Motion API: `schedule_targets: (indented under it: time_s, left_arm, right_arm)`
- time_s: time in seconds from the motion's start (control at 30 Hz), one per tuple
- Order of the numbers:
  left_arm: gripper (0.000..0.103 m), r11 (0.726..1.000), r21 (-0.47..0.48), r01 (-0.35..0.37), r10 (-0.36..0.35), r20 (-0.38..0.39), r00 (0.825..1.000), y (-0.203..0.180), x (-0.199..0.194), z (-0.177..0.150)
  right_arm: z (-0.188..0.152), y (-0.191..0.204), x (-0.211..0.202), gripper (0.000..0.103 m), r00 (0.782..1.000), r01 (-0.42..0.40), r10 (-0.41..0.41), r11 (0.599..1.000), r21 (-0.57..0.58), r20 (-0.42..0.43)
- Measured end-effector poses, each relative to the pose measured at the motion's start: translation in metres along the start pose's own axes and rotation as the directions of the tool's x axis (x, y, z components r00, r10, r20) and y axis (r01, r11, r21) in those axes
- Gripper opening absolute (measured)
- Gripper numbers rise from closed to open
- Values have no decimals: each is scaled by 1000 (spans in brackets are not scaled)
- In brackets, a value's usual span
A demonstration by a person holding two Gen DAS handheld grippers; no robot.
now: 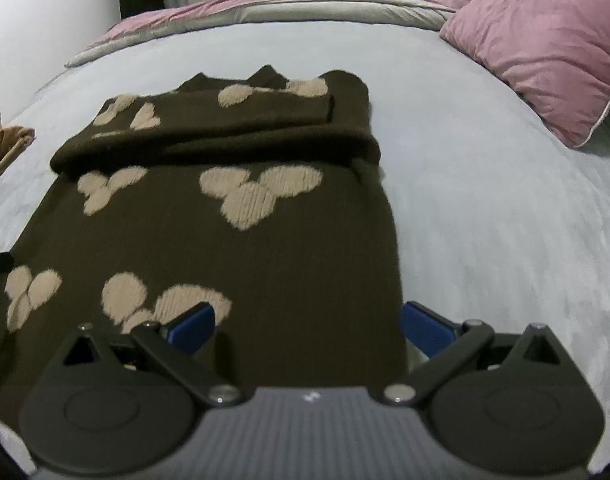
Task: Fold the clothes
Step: 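Move both open grippers to the sweater hem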
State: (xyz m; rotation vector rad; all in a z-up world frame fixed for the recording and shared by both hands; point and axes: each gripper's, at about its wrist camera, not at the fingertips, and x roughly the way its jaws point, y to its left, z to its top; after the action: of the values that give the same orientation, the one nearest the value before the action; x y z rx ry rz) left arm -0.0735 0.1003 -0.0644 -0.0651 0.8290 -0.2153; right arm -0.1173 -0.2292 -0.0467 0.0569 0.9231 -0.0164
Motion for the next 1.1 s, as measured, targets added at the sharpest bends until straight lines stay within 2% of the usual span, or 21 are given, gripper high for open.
schedule_targets:
  time_s: [0.13,0.43,0.6,0.8,0.93,1.1]
  left_arm:
    - [93,1000,-9,11,-11,-44,999,1,-5,-9]
    - [93,991,-95,93,-102,-103,989,12,-15,-25]
    - [93,964,-194,181,-205,-112,972,26,-20,-27]
    - [91,894,-344,286,-339,-103,935,46,-21,-31]
    - [88,842,-418,341,-412,-91,907,55,-20,-38]
    - [86,852,-387,352,-425,-118,897,50,-20,-41]
  right_arm:
    - [-7,-1,-5,103,1000,-3,3,1000,19,-19]
    - [-17,-8,-12,103,998,-17,22,995,102,-51]
    - [-28,-18,-18,103,997,-33,46,983,181,-65]
    - [-41,-39,-22,103,987,-106,138,940,325,-77]
    - [-49,-56,-26,103,977,-163,206,891,423,-57]
    - [-56,-75,-27,103,958,-229,285,817,528,-25]
